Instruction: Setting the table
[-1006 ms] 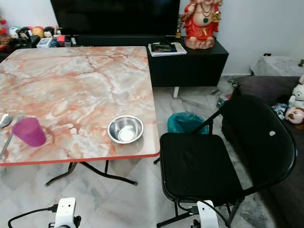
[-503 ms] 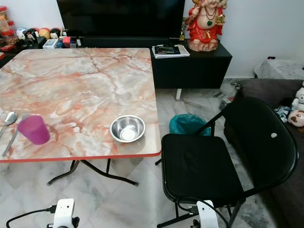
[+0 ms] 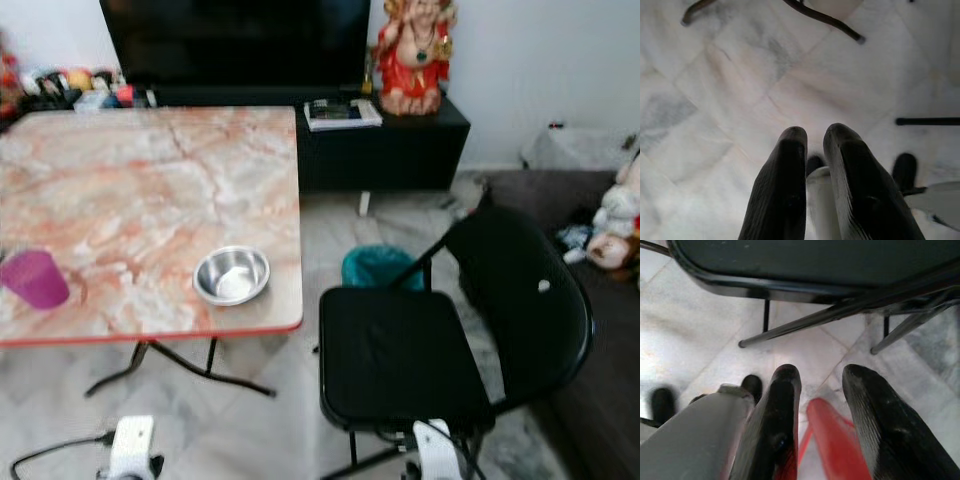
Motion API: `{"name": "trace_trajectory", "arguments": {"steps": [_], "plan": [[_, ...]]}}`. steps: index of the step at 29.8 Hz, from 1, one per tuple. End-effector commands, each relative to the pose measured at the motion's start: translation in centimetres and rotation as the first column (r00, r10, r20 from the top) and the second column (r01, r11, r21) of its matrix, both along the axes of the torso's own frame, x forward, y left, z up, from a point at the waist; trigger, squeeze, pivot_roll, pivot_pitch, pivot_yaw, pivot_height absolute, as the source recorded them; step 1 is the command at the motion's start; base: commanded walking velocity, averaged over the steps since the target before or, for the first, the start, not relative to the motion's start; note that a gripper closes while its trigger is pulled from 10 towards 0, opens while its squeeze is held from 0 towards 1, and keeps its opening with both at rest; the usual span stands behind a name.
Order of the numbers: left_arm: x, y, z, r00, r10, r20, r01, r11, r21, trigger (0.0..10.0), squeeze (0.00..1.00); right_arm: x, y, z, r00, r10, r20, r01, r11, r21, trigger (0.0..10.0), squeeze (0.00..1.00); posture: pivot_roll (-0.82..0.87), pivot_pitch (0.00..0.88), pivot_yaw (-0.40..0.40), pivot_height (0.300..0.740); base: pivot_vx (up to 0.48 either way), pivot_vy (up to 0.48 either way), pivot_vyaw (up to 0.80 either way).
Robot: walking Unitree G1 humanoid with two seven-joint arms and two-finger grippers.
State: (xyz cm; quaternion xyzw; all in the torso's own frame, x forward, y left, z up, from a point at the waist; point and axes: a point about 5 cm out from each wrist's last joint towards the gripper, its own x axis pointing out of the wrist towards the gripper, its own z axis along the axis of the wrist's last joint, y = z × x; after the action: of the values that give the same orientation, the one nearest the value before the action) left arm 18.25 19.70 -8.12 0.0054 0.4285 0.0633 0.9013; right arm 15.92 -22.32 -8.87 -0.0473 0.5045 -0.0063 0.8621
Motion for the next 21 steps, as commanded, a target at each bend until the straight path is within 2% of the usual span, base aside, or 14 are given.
{"name": "trace_trajectory", "arguments": {"steps": [1,7,13,14,16,17,18,19,20,21], "plan": [[-0.3,0.9,0.0,1.000,0.009,-0.007,-0.009,1.000,0.022,10.0,0.00,0.4,0.5,0.1,1.000,0.002,0.011,-0.002,1.000,0.012,10.0,0.00,-0.01,0.000,-0.016,0.740,0.000,0.000,0.00],[-0.1,1.0,0.1,1.000,0.014,-0.002,-0.014,1.000,0.025,10.0,0.00,0.4,0.5,0.1,1.000,0.003,0.011,-0.003,1.000,0.012,10.0,0.00,-0.01,0.000,-0.016,0.740,0.000,0.000,0.00],[0.8,1.5,0.7,0.999,0.023,0.039,-0.025,0.999,0.042,10.0,0.00,0.4,0.4,0.1,1.000,0.005,0.011,-0.005,1.000,0.012,10.0,0.00,-0.01,0.000,-0.017,0.740,0.000,0.000,0.00],[1.5,1.8,1.2,0.997,0.018,0.078,-0.022,0.998,0.054,10.0,0.00,0.4,0.5,0.1,1.000,0.006,0.011,-0.006,1.000,0.012,10.0,0.00,-0.01,0.000,-0.017,0.740,0.000,0.000,0.00],[1.9,1.9,1.5,0.995,0.015,0.096,-0.021,0.998,0.060,10.0,0.00,0.4,0.5,0.1,1.000,0.006,0.011,-0.007,1.000,0.013,10.0,0.00,-0.01,0.000,-0.017,0.740,0.000,0.000,0.00],[3.0,2.2,2.3,0.987,0.026,0.161,-0.037,0.997,0.063,10.0,0.00,0.4,0.5,0.1,1.000,0.006,0.012,-0.007,1.000,0.013,10.0,0.00,-0.01,0.000,-0.017,0.740,0.000,0.000,0.00],[3.0,2.2,2.3,0.987,0.026,0.161,-0.037,0.997,0.063,10.0,0.00,0.4,0.5,0.1,1.000,0.006,0.012,-0.007,1.000,0.013,10.0,0.00,-0.01,0.000,-0.017,0.740,0.000,0.000,0.00],[3.6,2.4,2.8,0.979,0.029,0.203,-0.044,0.997,0.066,10.0,0.00,0.4,0.5,0.1,1.000,0.006,0.013,-0.006,1.000,0.013,10.0,0.00,-0.01,0.000,-0.018,0.740,0.000,0.000,0.00],[4.9,2.7,4.0,0.959,0.031,0.282,-0.055,0.995,0.078,10.0,0.00,0.4,0.5,0.1,1.000,0.005,0.013,-0.005,1.000,0.013,10.0,0.00,-0.01,0.000,-0.018,0.740,0.000,0.000,0.00],[5.4,2.9,4.4,0.950,0.033,0.310,-0.061,0.995,0.082,10.0,0.00,0.4,0.4,0.1,1.000,0.005,0.013,-0.005,1.000,0.012,10.0,0.00,-0.01,0.000,-0.018,0.740,0.000,0.000,0.00]]}}
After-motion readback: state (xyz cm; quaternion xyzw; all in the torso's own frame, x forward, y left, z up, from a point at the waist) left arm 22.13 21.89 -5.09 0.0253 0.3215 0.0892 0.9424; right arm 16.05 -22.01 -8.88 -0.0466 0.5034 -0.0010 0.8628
